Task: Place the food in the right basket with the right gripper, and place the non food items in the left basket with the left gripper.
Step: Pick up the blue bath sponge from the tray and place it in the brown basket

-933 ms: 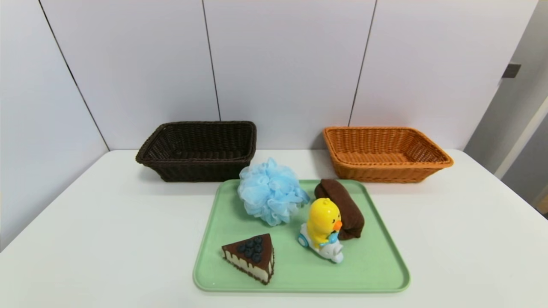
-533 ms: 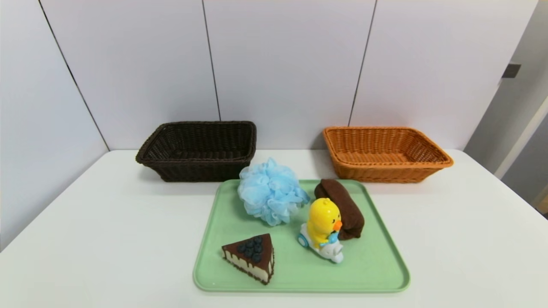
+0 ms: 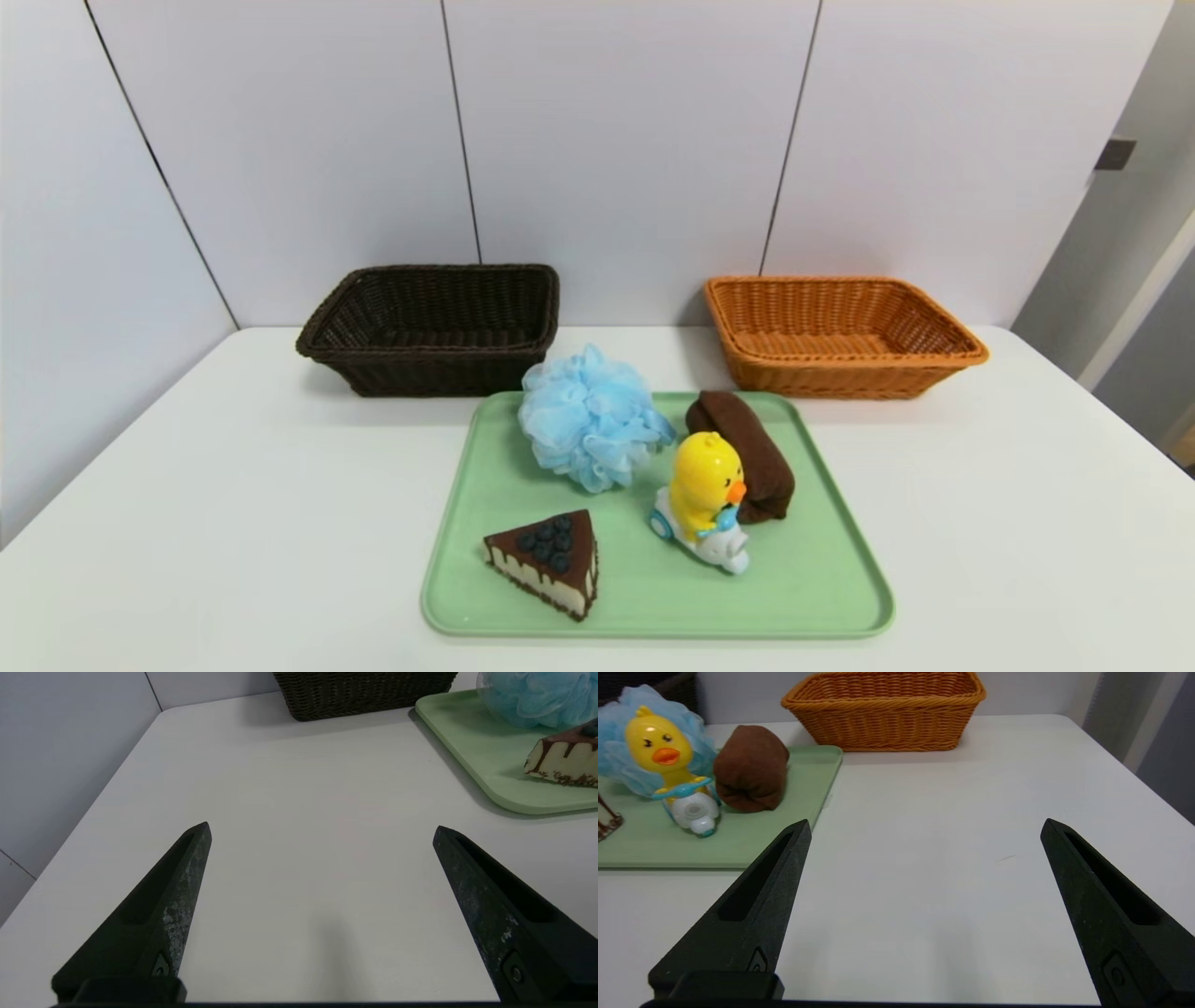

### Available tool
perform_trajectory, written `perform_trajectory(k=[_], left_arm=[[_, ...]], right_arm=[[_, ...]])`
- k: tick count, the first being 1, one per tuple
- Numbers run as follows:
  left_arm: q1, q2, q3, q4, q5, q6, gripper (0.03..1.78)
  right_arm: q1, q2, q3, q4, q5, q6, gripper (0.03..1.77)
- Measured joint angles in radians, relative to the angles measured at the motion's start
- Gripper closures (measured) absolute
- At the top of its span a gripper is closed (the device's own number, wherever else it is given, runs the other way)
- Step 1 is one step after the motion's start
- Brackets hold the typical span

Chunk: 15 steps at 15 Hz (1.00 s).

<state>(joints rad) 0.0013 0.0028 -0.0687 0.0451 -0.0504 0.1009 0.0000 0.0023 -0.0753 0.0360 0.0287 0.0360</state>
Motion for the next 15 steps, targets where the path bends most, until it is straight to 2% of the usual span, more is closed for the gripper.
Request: perform_trajectory(k=[2,7,12,15], left_arm=[[0.000,0.029,-0.103,0.086,-0.001,-0.018,0.12],[0.000,0.275,-0.347,0.237,0.000,-0.105,0.12],[0.000,0.602,-0.508,0.256,-0.001,-0.149,0.12],[0.000,0.789,-0.584,0.246,-0.040,-0.155,0.12]], right_arm=[[0.000,0.028,-0.072,0.055,0.028,0.010,0.10],[0.016,0.257,-0.233,0.089,0.024,0.032,0.10],[0.016,0.607,-0.394,0.091,0.023,0.056,0.10],[0.014,0.784,-0.489,0.119,0.023,0.057,0.10]])
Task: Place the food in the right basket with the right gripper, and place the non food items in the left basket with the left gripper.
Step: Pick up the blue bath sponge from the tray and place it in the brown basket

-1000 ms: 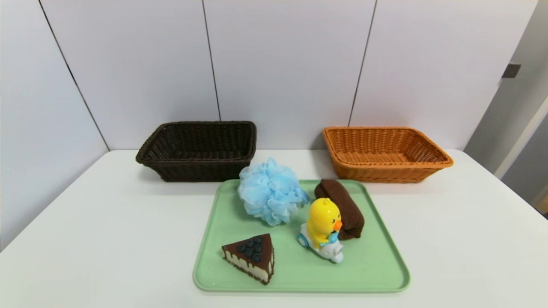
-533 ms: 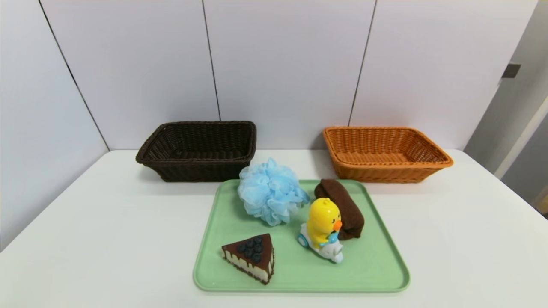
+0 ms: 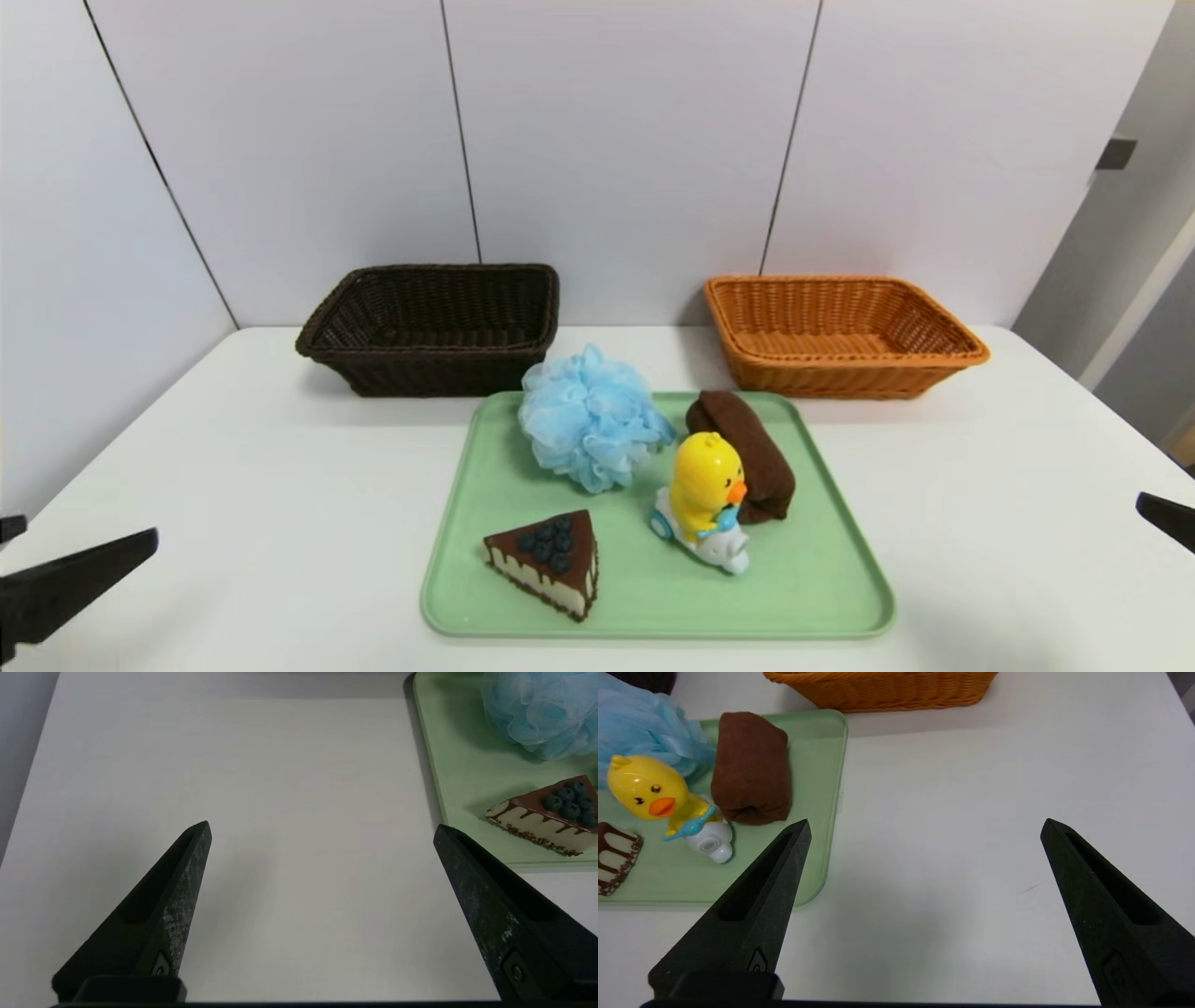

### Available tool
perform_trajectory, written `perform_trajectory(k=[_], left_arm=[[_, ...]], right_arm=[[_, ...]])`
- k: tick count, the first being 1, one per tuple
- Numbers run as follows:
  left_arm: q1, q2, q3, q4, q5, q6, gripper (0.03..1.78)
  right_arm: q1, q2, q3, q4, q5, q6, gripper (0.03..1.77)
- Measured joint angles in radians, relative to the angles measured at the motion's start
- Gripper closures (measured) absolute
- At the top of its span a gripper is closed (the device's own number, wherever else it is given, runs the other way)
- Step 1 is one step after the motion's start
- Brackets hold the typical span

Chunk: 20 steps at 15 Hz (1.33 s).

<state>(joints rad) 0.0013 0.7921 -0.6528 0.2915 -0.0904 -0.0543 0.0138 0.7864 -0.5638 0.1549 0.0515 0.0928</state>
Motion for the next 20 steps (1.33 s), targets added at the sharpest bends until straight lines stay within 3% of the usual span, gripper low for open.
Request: perform_trajectory(k=[6,12,17,20], left_arm=[[-0.043,0.342,-0.230,0.028,-0.028,-0.086,0.12],[-0.310,0.569,-0.515,0.158,-0.017,-0.334,0.12],[-0.539,0.709,-0.700,0.270,0.099,-0.513,0.12],[-0.640,0.775,-0.745,0.272,0.120,-0.596,0.12]], right_arm=[[0.000,0.217,-0.130,0.047,0.014,0.001,0.10],[0.006,0.327,-0.176,0.044,0.013,0.000,0.10],[0.011,0.356,-0.193,0.044,0.009,0.003,0.10],[0.011,0.361,-0.187,0.042,0.007,0.005,0.10]])
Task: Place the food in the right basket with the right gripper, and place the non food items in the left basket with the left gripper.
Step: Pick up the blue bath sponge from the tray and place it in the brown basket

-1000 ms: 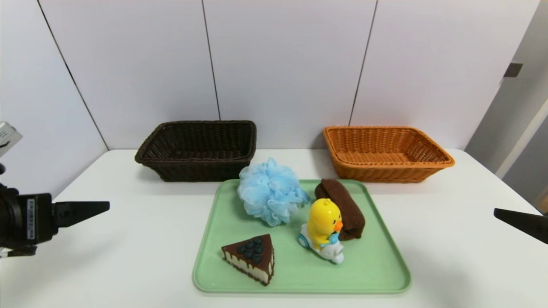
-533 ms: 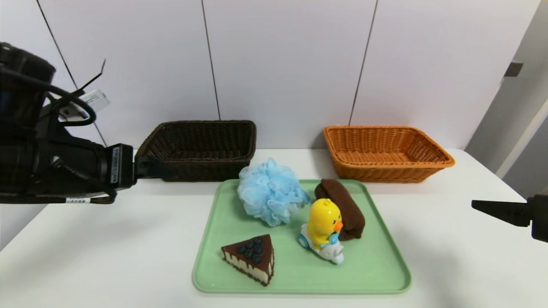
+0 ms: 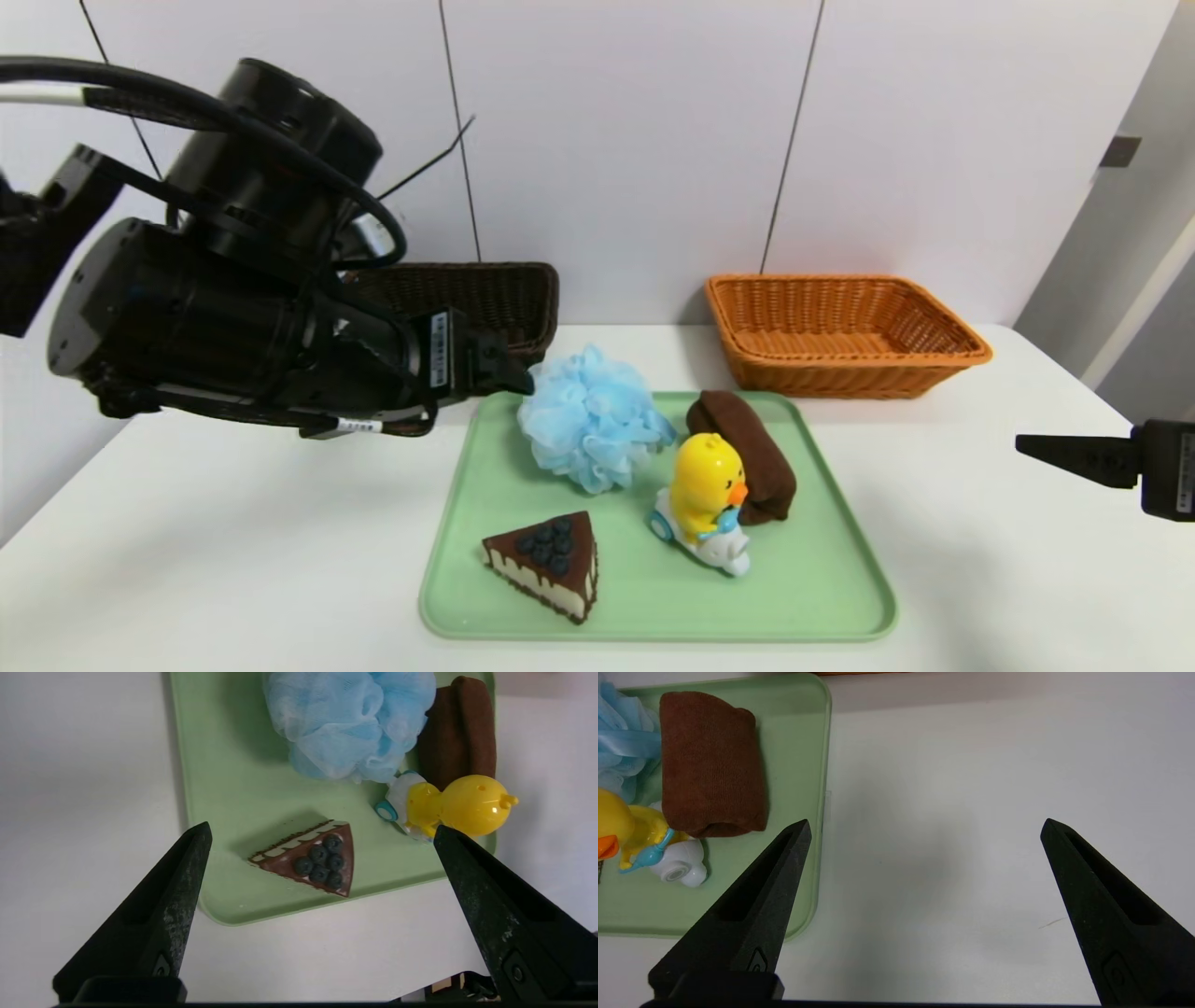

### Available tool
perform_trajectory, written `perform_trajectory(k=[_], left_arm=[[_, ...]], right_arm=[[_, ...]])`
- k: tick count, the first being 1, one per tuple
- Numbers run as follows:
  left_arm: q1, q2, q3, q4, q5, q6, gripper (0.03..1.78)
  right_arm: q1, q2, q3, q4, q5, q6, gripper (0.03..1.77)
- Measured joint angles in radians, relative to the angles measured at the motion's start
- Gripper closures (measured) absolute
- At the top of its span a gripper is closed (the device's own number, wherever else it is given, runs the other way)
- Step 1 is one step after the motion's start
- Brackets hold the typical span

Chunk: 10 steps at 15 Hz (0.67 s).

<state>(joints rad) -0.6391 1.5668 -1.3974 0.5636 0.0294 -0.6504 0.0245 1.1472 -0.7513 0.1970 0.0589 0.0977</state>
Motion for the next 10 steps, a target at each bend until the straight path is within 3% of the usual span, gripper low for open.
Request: perform_trajectory(k=[2,6,10], left_arm=[[-0.050,0.050,-0.036,-0.003,0.019,-0.014,0.12],[-0.128,0.181,-0.114,-0.001,0.171,-0.005,0.12],[-0.155,0.285,-0.166,-0.005,0.230,0.045,0.12]], right_arm=[[0.000,0.001,0.003,-0.002,0.000,0.001,0.10],[0.000,0.000,0.008,0.001,0.005,0.002,0.10],[0.000,-0.003,0.011,0.001,0.005,0.003,0.10]])
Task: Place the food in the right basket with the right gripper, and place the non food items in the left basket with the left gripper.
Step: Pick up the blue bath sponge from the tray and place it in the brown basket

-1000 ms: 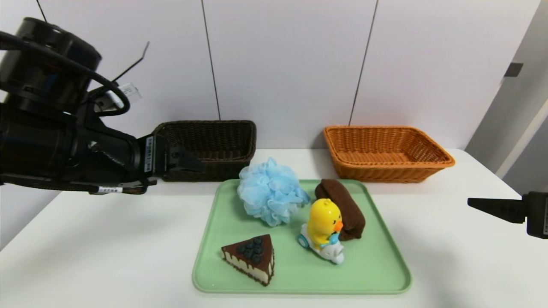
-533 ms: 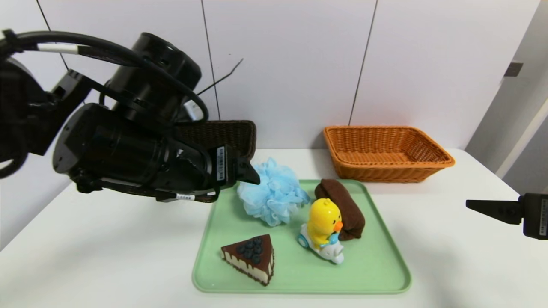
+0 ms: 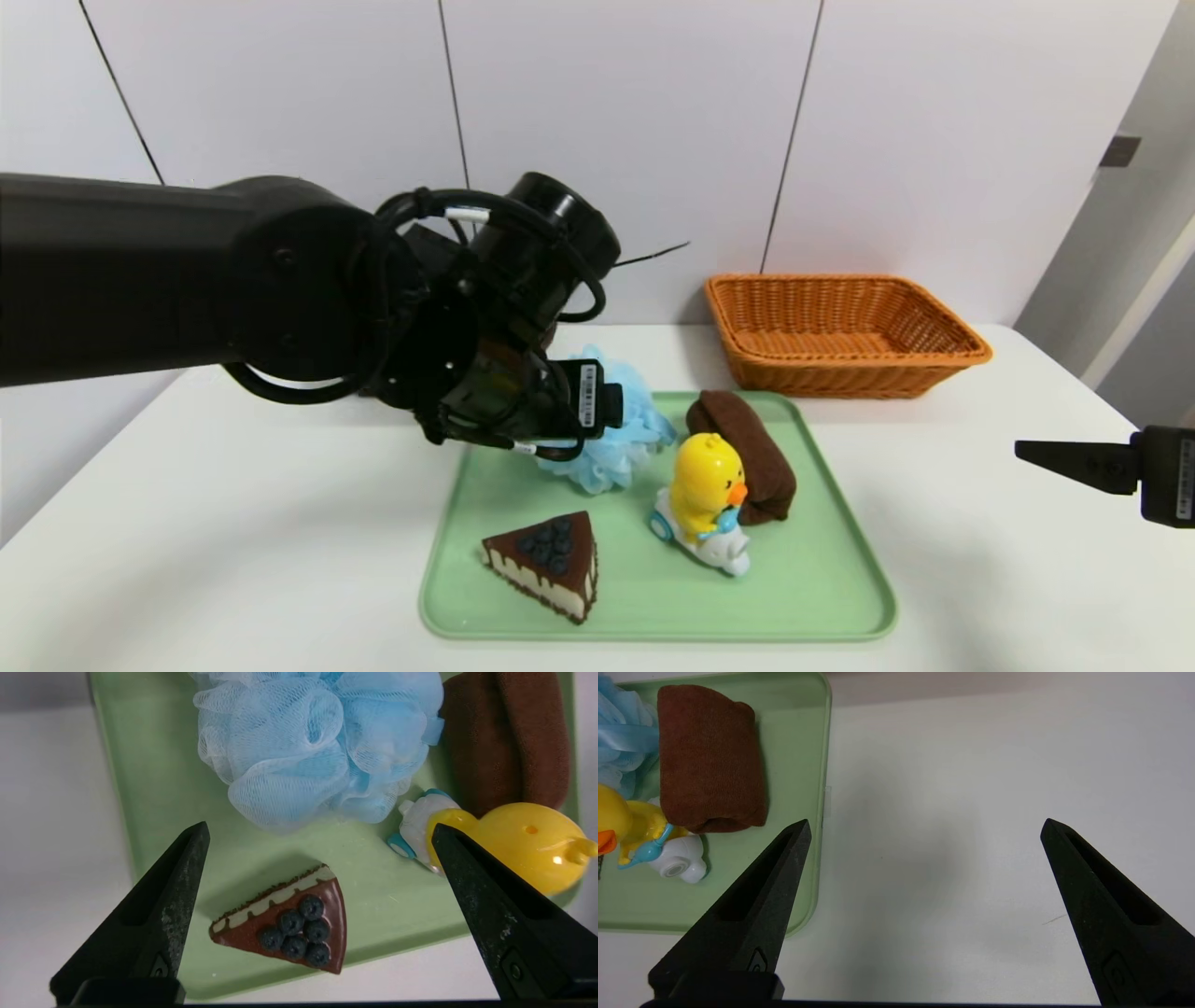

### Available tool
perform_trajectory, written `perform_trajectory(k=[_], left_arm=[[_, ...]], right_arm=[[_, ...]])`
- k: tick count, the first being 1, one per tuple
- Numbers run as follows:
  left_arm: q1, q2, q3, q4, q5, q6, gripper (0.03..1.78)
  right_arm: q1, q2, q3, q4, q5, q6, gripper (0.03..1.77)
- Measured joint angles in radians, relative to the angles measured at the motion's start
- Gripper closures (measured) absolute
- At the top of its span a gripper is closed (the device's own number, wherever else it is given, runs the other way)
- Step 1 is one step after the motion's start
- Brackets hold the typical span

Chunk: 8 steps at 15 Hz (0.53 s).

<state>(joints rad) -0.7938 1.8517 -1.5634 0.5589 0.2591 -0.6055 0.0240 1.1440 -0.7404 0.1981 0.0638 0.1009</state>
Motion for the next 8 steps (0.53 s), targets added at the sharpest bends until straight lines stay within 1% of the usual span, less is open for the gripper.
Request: perform_trajectory(k=[2,3,8], left_arm=[[-0.002,0.046,-0.013,-0.003,0.056,0.012,0.12],[-0.001,0.069,-0.024,-0.004,0.070,0.012,0.12],[0.011,0.158,-0.084,-0.022,0.076,0.005,0.12]], right_arm=[[0.000,-0.004,0.007,-0.002,0.000,0.000,0.10],[0.000,-0.006,0.011,-0.003,0.000,0.000,0.10],[-0.001,-0.012,0.023,-0.007,0.001,0.000,0.10]])
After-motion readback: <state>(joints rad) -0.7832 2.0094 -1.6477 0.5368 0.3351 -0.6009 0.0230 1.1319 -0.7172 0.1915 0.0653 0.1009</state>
